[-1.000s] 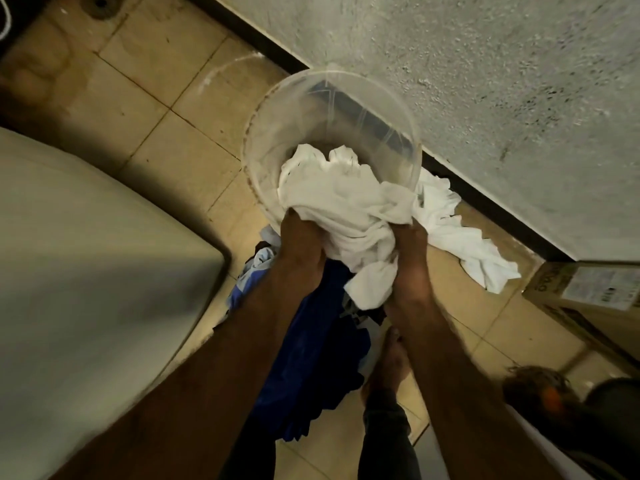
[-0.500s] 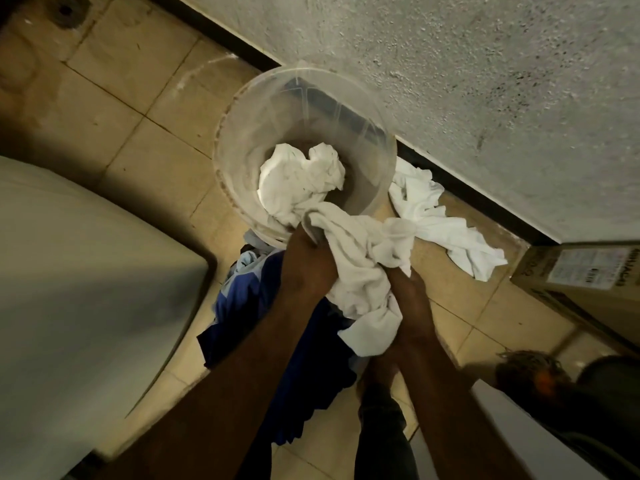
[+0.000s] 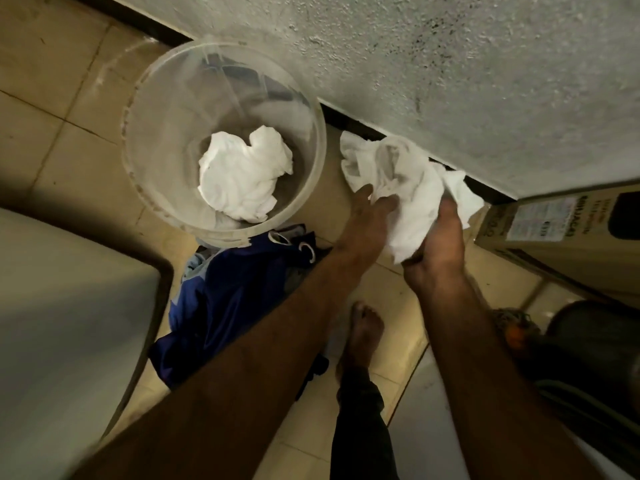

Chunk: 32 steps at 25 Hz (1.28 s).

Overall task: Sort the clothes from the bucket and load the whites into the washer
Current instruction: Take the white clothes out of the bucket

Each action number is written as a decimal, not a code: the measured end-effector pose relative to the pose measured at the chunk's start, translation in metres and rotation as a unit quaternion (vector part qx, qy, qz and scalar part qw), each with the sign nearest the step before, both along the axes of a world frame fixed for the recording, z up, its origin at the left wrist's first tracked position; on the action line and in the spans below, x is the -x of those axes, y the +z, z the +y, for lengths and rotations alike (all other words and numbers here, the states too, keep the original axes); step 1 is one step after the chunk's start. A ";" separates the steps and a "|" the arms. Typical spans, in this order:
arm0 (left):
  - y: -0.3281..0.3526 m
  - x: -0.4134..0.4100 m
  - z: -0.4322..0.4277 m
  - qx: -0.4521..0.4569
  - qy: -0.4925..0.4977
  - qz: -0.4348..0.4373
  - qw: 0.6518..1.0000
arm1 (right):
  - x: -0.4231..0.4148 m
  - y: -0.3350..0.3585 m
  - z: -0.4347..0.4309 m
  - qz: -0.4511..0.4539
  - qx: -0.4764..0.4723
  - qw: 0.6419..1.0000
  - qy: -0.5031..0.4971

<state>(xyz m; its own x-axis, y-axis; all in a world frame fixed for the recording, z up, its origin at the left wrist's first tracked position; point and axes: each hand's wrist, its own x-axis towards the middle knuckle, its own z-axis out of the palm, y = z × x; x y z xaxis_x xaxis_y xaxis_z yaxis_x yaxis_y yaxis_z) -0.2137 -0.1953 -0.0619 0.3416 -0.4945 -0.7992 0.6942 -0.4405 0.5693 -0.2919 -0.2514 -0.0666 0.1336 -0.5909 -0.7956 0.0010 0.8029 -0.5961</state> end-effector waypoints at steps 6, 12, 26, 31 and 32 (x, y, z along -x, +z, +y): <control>-0.004 0.012 -0.041 0.048 -0.078 -0.045 0.995 | 0.024 -0.013 -0.060 0.114 -0.017 0.991 -0.071; -0.033 -0.048 0.022 -0.044 -0.067 -0.374 0.924 | 0.016 -0.025 -0.030 0.156 -0.004 0.987 -0.025; -0.108 -0.181 0.189 -0.220 -0.375 -0.638 0.636 | -0.206 -0.123 0.102 0.169 0.319 0.708 0.607; -0.115 -0.185 0.192 -0.193 -0.358 -0.642 0.650 | -0.250 -0.200 0.112 0.157 0.203 0.576 0.776; -0.115 -0.186 0.192 -0.187 -0.355 -0.640 0.656 | -0.259 -0.209 0.114 0.160 0.177 0.553 0.799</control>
<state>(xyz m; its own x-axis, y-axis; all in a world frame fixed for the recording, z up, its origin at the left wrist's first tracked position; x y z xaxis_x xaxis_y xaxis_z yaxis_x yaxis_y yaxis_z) -0.0277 -0.0033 -0.1773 0.6399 -0.7435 -0.1942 -0.7019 -0.6684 0.2461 -0.0334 -0.1375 -0.2756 0.5946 -0.0493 -0.8025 -0.6922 -0.5391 -0.4798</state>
